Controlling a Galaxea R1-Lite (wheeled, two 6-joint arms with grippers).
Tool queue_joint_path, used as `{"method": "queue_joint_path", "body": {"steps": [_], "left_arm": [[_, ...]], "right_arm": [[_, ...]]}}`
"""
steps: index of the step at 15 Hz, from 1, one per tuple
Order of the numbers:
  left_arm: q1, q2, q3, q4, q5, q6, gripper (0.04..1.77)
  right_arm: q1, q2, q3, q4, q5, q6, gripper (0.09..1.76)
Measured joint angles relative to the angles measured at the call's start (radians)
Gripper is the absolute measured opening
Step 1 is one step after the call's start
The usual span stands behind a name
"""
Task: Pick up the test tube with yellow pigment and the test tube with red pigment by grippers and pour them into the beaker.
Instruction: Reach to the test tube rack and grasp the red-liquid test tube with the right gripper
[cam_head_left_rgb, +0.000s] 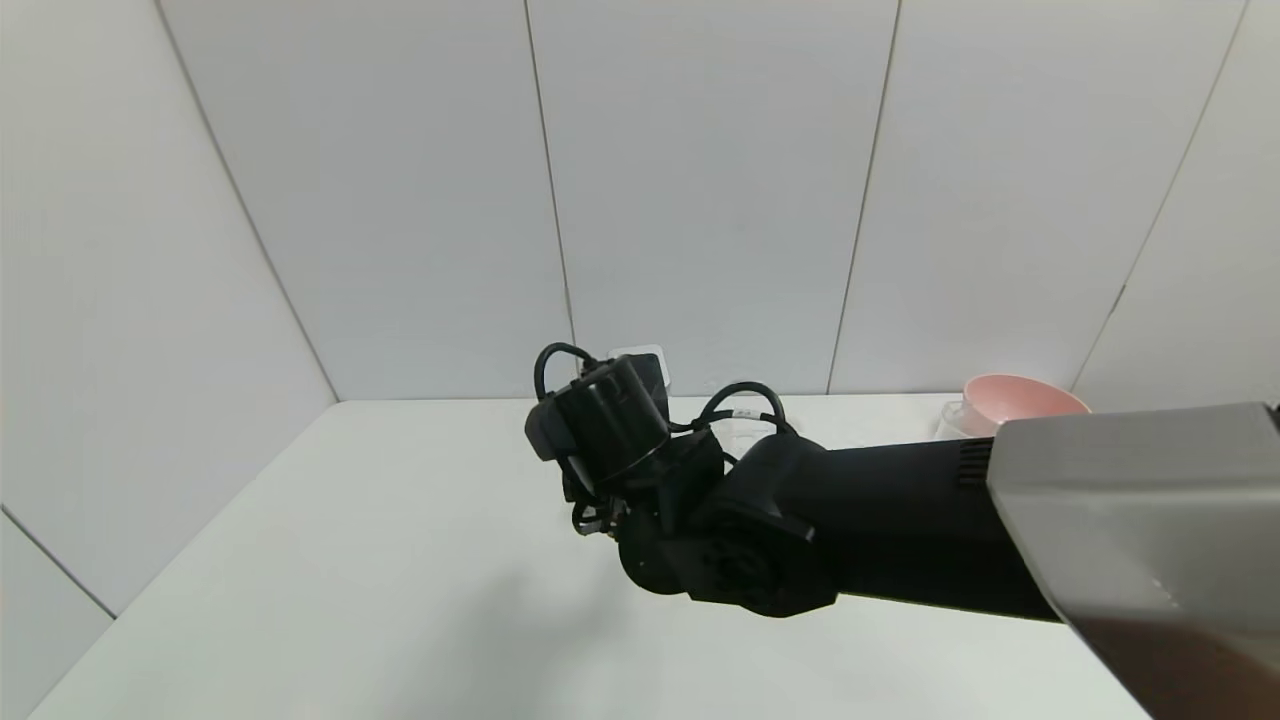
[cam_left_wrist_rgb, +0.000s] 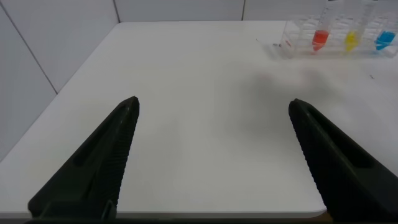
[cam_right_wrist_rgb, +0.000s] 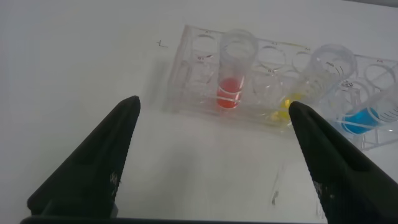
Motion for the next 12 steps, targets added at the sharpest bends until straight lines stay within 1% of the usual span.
{"method": "queue_joint_path", "body": {"steps": [3, 5, 8, 12], "left_arm": [[0.0, 0.0, 0.0, 0.0, 0.0, 0.0, 1.72], [0.0, 0.0, 0.0, 0.0, 0.0, 0.0, 1.72], [0.0, 0.0, 0.0, 0.0, 0.0, 0.0, 1.72], [0.0, 0.0, 0.0, 0.0, 0.0, 0.0, 1.72]], "right_arm": [[-0.017, 0.069, -0.119, 0.043, -0.013, -0.001, 1.71], [-0.032, 0.114, -0.167, 0.037, -0.017, -0.021, 1.71], [-0.058, 0.166, -0.183, -0.03, -0.018, -0.053, 1.71], [-0.086, 0.225, -0.185, -0.174, -0.017, -0.1, 1.71]]}}
